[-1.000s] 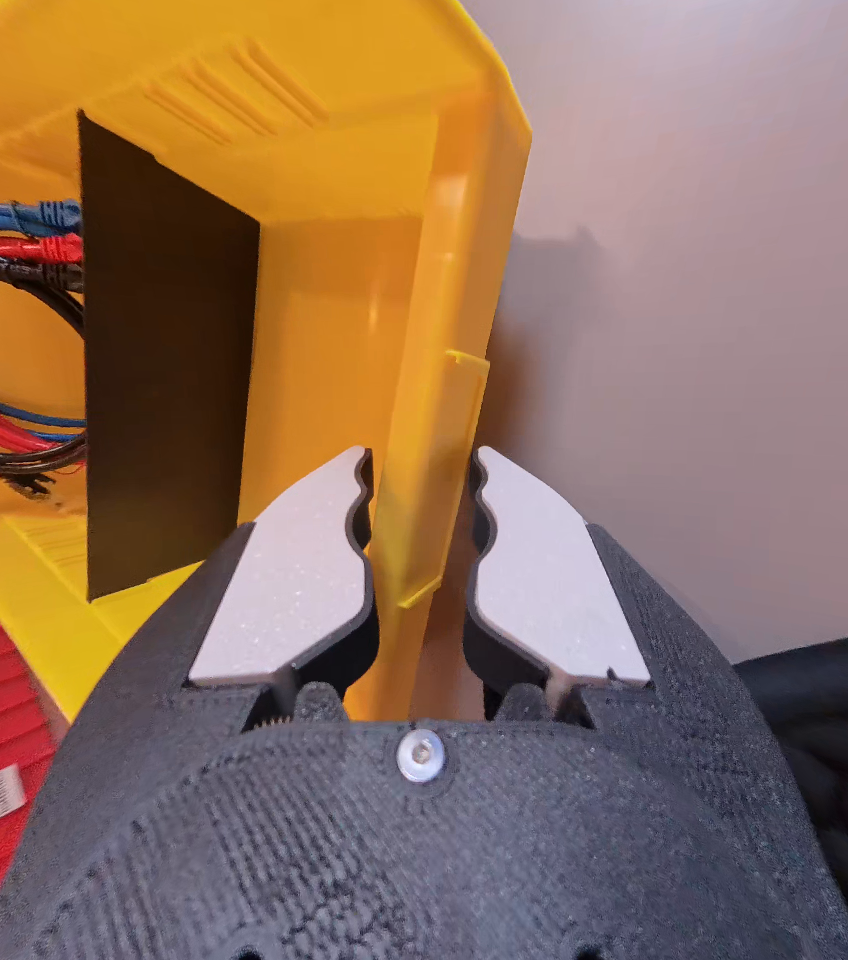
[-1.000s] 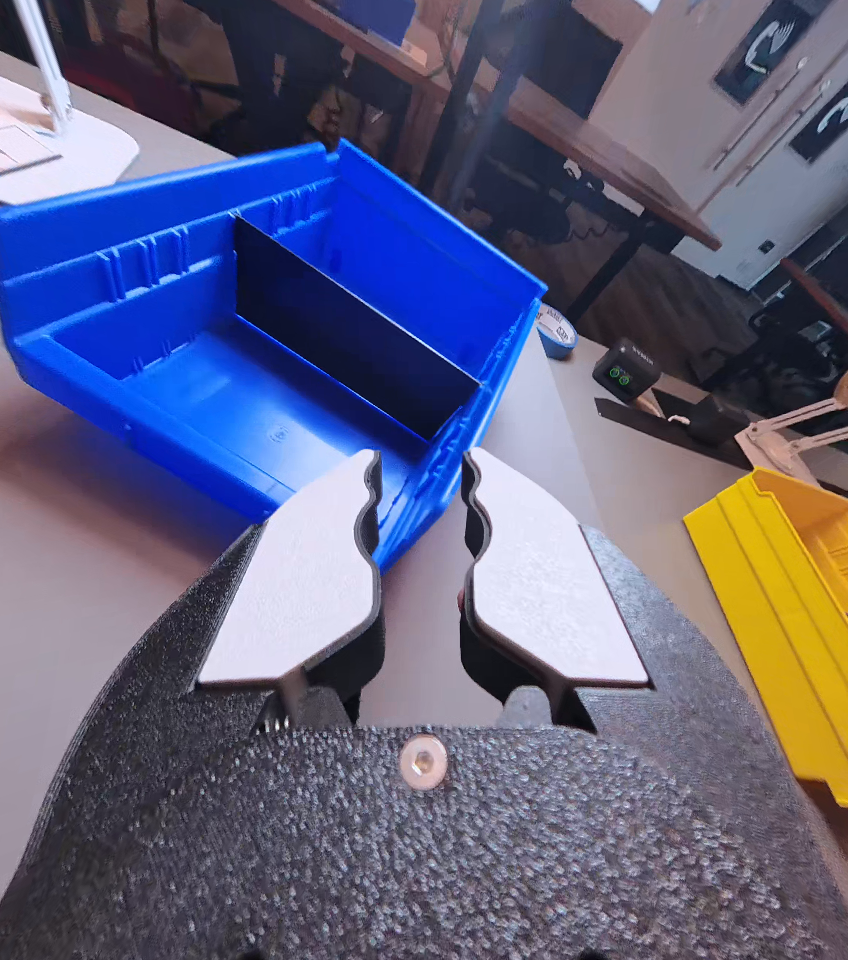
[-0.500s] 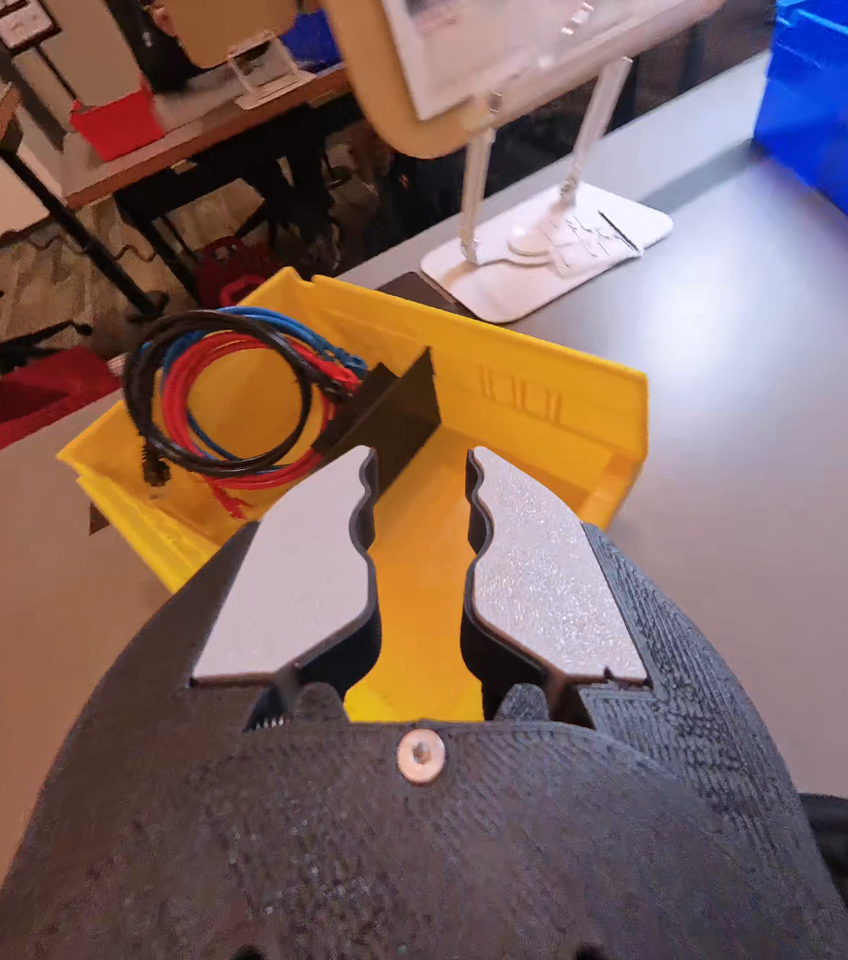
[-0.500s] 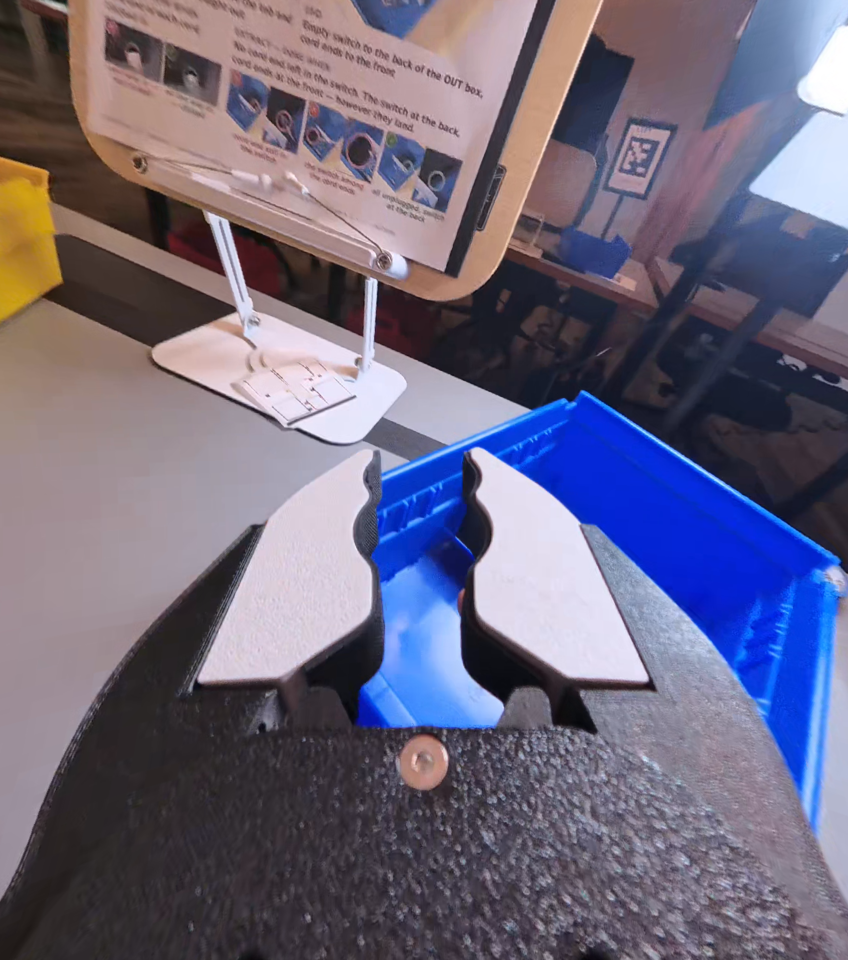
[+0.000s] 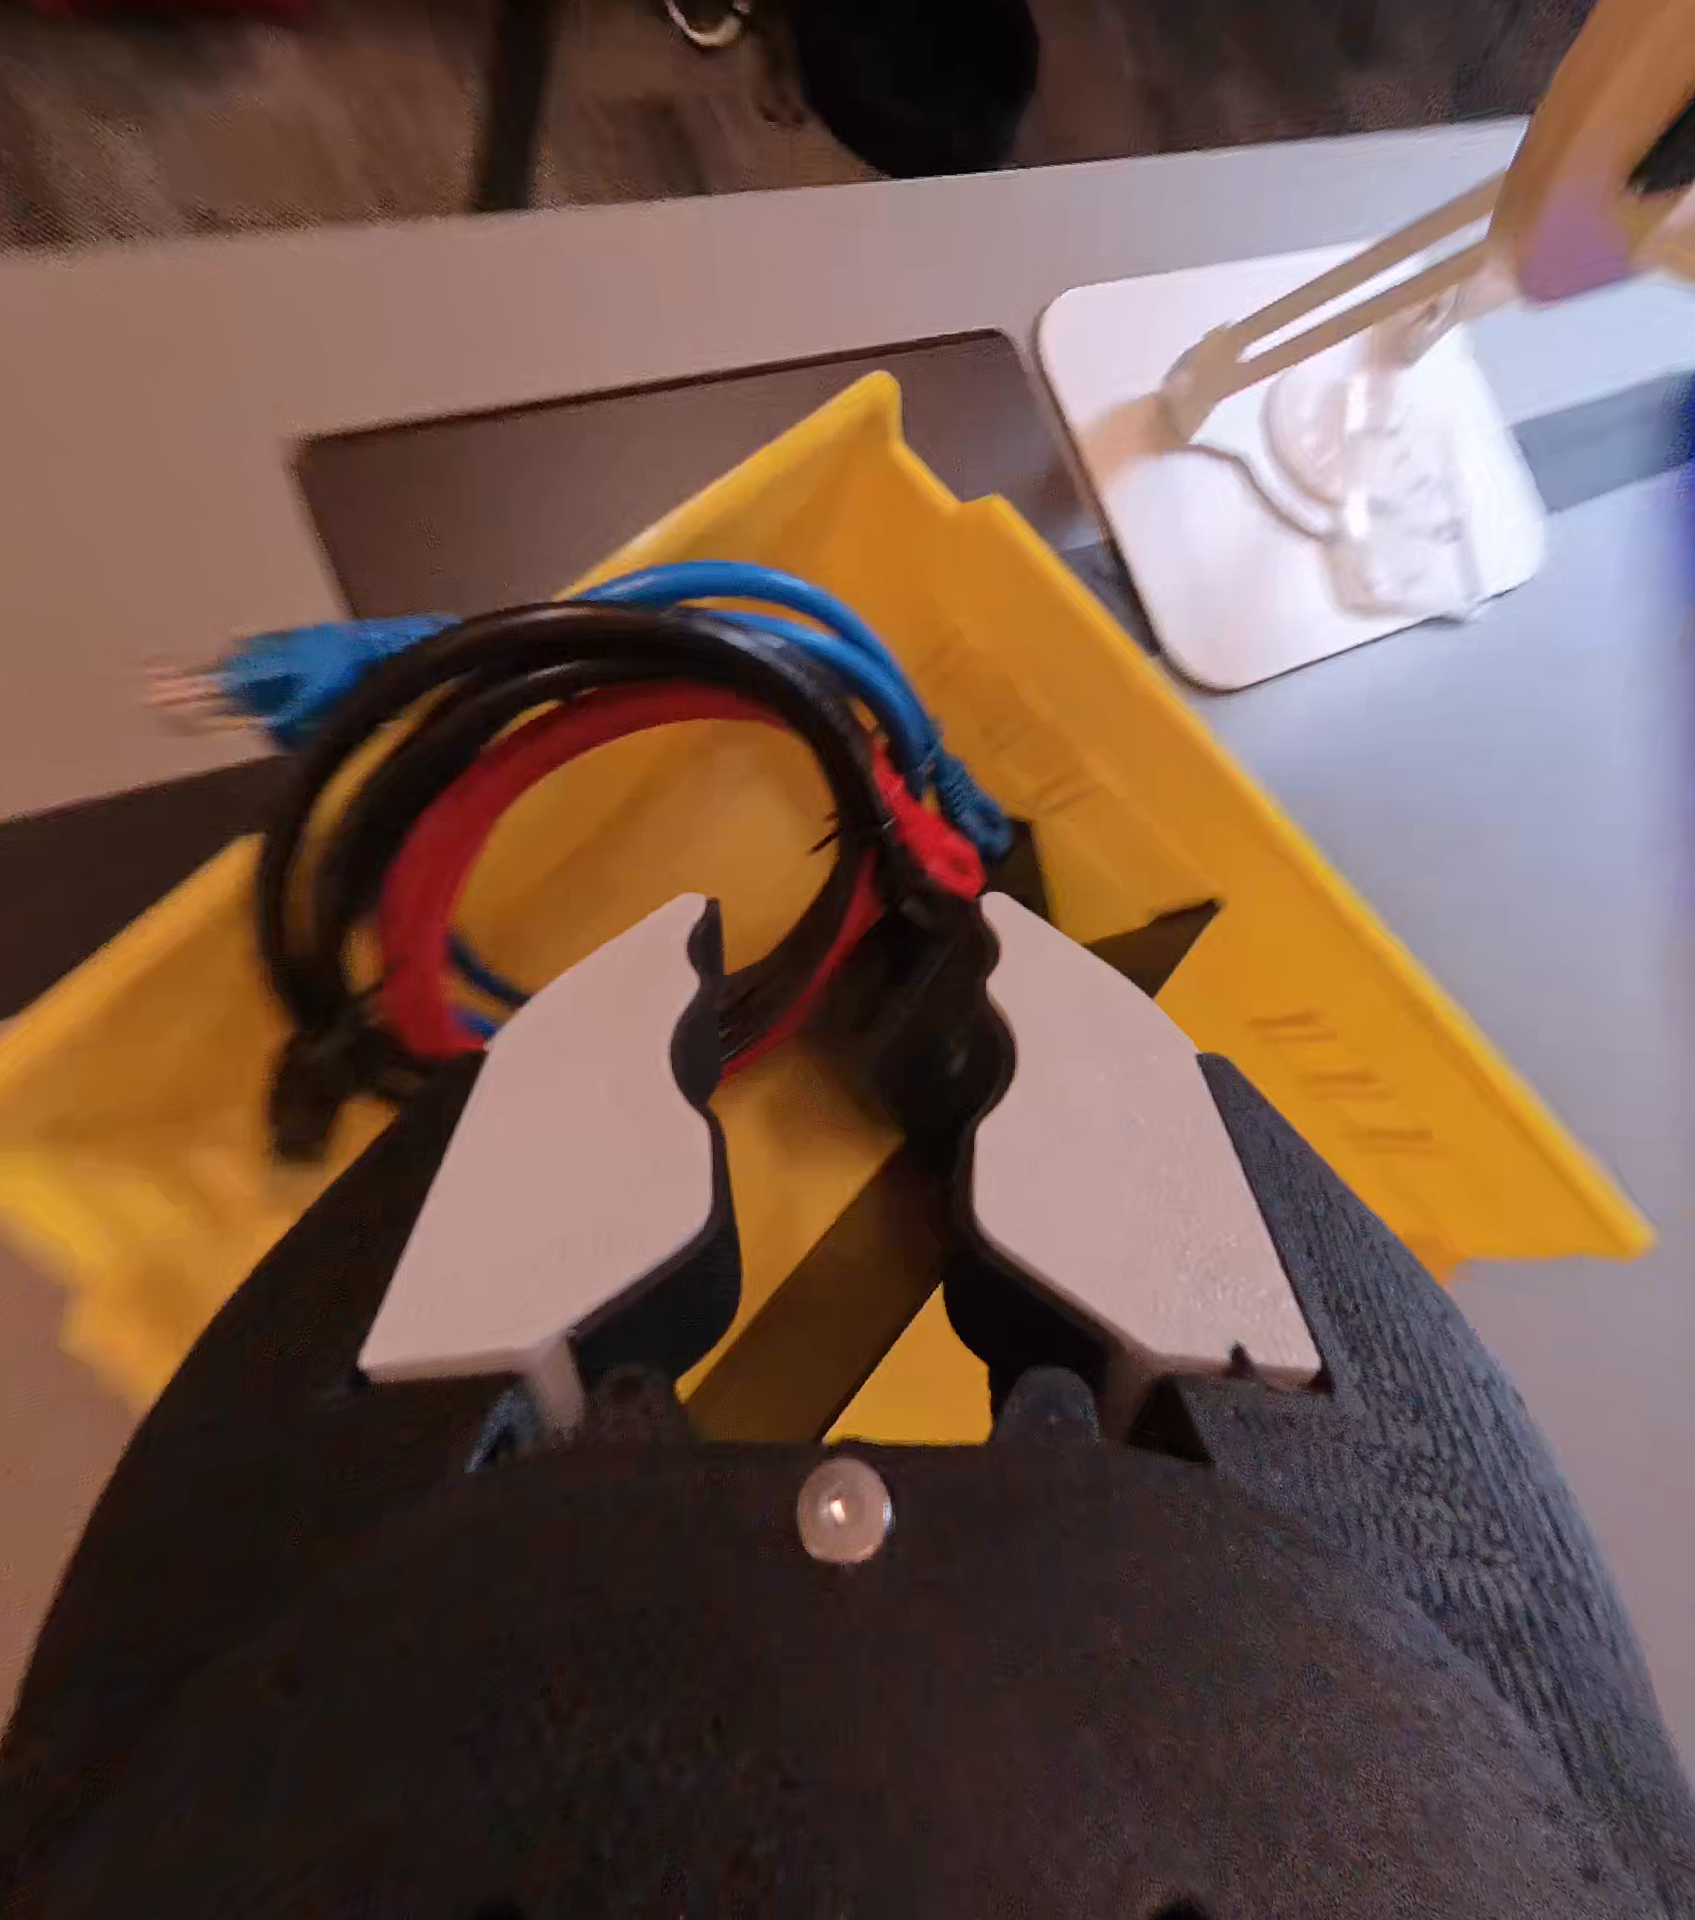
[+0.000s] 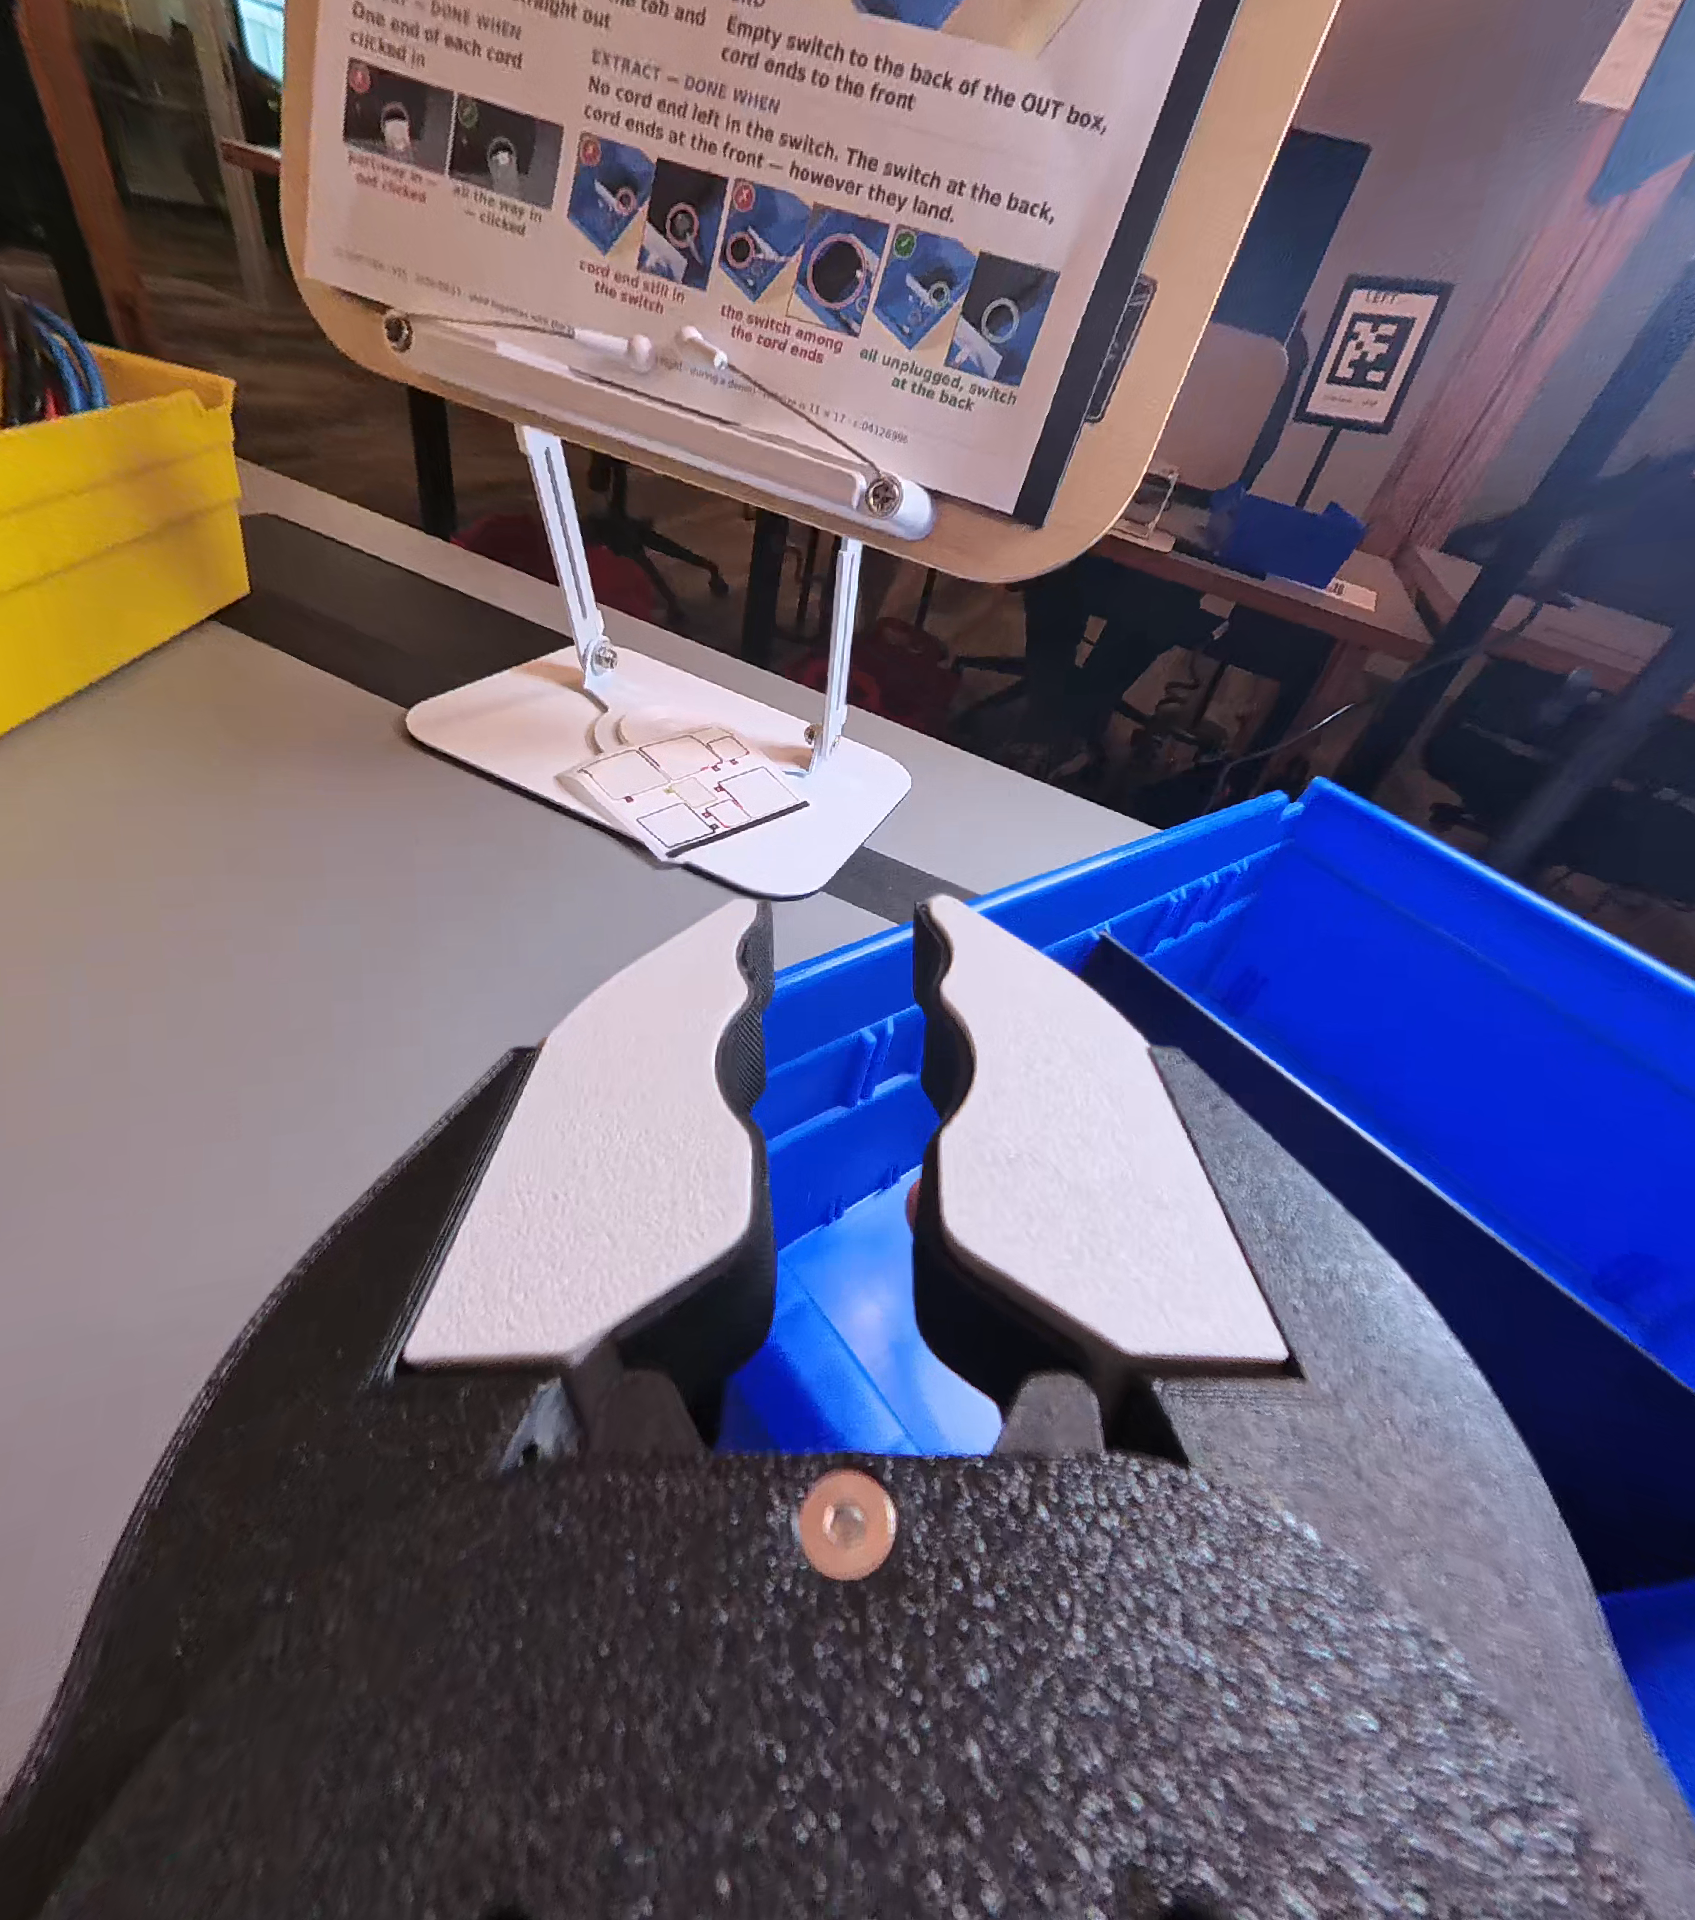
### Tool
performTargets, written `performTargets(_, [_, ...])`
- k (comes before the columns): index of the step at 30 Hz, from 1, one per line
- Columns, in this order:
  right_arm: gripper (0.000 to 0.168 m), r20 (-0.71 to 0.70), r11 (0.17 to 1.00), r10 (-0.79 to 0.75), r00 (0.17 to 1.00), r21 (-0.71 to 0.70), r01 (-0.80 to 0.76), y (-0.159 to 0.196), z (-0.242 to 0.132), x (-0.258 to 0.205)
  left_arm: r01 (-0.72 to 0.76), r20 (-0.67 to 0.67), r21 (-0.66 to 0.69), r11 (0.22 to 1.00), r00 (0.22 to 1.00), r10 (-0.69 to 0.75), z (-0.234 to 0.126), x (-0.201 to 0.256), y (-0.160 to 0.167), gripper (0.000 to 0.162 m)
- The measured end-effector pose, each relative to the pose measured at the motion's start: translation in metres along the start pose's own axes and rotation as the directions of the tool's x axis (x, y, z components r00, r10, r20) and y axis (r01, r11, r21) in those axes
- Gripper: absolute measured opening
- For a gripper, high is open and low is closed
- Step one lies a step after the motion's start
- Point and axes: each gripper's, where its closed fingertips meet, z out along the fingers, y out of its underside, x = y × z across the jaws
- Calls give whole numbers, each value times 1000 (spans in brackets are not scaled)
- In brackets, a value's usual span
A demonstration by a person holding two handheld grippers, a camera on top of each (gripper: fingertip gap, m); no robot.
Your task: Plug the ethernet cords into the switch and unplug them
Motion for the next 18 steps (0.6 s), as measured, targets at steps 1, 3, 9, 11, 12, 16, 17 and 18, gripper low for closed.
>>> performTargets(1, [25,9,1000,-1,1000,-5,1,2,0,-2,50,-44,11,999,998,-50,13,6,-4,48])
performTargets(3, [25,27,1000,0,1000,-13,1,5,2,-5,118,-23,58,991,993,-116,35,2,-13,46])
performTargets(9, [23,67,999,-38,997,-12,39,7,3,-15,262,-103,186,947,964,-247,59,4,-27,24])
performTargets(11, [22,70,999,-52,996,1,52,4,1,-17,208,-56,263,942,978,-201,39,5,-37,19])
performTargets(12, [22,71,999,-53,996,9,52,1,0,-17,158,-11,290,944,987,-162,25,5,-41,17])
performTargets(16, [22,99,997,-51,994,60,45,-14,-6,-25,-7,47,451,892,999,-16,-49,35,-67,17])
performTargets(17, [23,115,996,-56,992,79,47,-19,-8,-29,-63,54,475,878,998,42,-67,52,-70,17])
performTargets(18, [25,133,995,-59,989,93,47,-24,-11,-35,-120,59,490,863,993,104,-83,73,-72,17])
